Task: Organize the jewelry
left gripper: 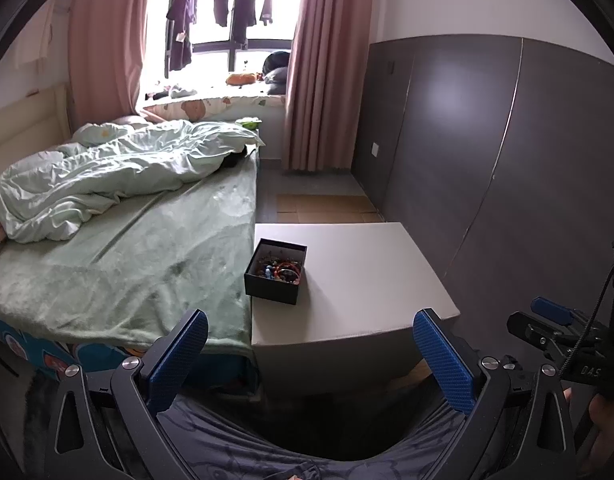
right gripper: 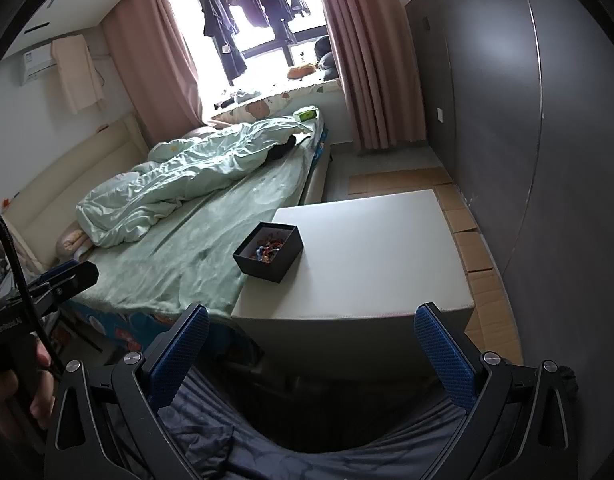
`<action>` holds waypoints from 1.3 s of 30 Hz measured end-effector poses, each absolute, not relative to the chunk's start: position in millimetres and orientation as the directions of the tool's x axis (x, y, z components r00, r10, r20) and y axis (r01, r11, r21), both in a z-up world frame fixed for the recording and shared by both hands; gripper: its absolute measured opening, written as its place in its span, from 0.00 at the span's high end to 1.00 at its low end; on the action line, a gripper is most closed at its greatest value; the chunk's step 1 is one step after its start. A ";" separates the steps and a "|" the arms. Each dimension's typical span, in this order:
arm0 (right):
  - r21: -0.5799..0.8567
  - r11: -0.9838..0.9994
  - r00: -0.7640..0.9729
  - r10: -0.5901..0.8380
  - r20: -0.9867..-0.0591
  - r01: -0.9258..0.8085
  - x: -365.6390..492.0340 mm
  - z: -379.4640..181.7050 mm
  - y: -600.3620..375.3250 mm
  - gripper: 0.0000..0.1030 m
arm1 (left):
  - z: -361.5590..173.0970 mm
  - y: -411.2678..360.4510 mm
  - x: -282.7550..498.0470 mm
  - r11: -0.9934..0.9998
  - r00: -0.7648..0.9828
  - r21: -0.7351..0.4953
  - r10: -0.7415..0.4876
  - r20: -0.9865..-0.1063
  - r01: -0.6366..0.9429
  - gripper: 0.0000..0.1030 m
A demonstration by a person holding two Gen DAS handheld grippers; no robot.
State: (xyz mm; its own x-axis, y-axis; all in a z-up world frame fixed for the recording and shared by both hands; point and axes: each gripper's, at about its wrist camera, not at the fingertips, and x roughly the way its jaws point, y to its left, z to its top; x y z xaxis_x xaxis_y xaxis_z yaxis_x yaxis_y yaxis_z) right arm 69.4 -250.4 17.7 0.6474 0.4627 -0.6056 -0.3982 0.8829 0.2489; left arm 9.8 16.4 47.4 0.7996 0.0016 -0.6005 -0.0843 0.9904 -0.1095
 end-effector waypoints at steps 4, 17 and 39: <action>0.249 0.884 0.644 0.461 -0.610 -0.396 65.7 14.1 -247.4 0.00 | 46.7 16.5 9.4 0.990 0.797 -0.110 0.000 -0.604 -0.083 0.00; 0.249 0.885 0.638 0.458 -0.619 -0.394 66.4 11.0 -244.0 0.00 | 43.9 15.5 12.3 0.991 0.794 -0.111 -0.004 -0.608 -0.080 0.00; 0.251 0.886 0.635 0.456 -0.623 -0.390 65.0 9.2 -244.3 0.00 | 39.7 15.0 11.2 0.991 0.791 -0.117 -0.015 -0.612 -0.072 0.00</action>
